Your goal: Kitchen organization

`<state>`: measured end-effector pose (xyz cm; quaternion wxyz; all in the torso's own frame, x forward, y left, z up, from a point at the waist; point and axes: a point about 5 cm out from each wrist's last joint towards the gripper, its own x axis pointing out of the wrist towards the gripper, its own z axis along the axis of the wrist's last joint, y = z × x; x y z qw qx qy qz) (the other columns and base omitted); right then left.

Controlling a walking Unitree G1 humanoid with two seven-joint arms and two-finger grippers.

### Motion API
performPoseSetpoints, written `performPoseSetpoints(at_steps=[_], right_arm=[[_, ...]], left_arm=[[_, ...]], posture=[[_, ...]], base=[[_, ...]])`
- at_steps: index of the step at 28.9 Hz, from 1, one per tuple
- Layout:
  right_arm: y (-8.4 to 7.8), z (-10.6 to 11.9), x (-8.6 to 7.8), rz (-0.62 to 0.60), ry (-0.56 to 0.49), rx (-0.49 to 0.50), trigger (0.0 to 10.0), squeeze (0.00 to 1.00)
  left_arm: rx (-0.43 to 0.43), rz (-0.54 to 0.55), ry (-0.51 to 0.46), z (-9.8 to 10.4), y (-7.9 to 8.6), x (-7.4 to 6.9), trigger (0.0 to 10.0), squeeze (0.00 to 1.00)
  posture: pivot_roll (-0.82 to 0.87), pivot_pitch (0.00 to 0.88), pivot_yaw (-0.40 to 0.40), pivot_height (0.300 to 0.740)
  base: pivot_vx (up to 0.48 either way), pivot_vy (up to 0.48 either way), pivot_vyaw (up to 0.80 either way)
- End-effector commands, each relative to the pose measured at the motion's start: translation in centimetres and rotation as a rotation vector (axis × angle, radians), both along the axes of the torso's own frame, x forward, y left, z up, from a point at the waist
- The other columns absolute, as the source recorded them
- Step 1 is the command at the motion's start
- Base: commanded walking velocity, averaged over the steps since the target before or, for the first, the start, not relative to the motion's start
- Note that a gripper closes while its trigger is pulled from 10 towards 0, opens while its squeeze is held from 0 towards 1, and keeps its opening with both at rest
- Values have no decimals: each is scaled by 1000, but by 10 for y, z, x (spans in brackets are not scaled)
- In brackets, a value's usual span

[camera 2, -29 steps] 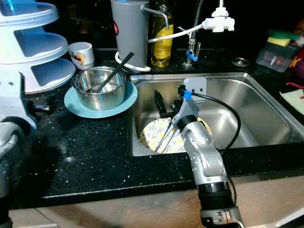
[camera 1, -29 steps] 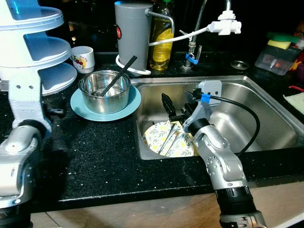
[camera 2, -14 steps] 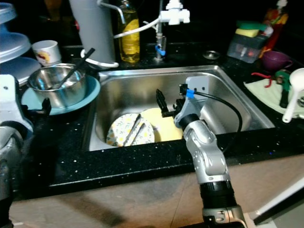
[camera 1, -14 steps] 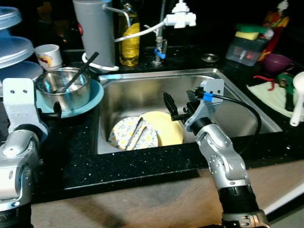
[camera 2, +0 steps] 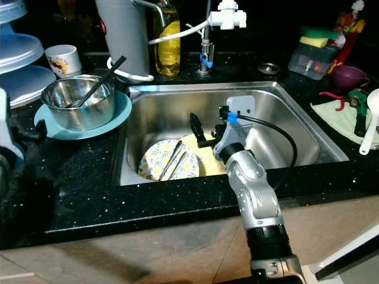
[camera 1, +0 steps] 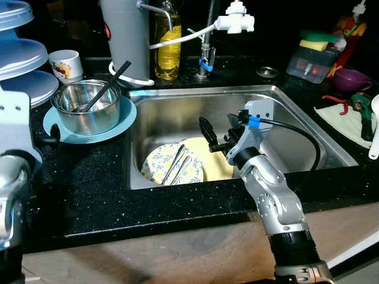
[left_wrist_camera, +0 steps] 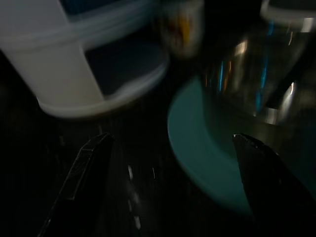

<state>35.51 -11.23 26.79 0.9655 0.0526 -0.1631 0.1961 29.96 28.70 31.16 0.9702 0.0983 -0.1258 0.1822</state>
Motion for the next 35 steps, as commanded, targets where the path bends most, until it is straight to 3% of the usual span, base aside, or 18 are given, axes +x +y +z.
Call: performPoseSetpoints(at_steps=[1,4,5,10,15,24,25,35], right_arm=[[2,0,2,10,6,-12,10000,0],[3,1,3,13,1,-13,10000,0],[3,3,3,13,-3,-13,10000,0],[4,3,3,14,-5,-12,10000,0],[5,4,2,19,-10,-10,10000,0],[3,4,1,15,-15,-10,10000,0],[3,4,1,14,-16,-10,10000,0],[3,4,1,16,-14,-6,10000,0]], left_arm=[[26,-23,-51,16,4,3,10000,1000],[67,-73,-59,26,3,9,10000,1000],[126,-152,-52,30,-4,15,10000,1000],[160,-219,-53,36,-11,22,10000,1000],[94,-473,-37,52,-33,39,10000,1000],[73,-719,-26,69,-57,40,10000,1000],[117,-751,63,64,-60,40,10000,0],[289,-723,313,44,-54,47,10000,0]], posture=[[50,199,-51,740],[50,199,-51,740],[49,200,-47,740],[53,198,-44,740],[53,196,-41,740],[49,188,-32,740],[49,188,-32,740],[54,186,-35,740]], base=[[0,0,0],[0,0,0],[0,0,0],[0,0,0],[0,0,0],[0,0,0],[0,0,0],[0,0,0]])
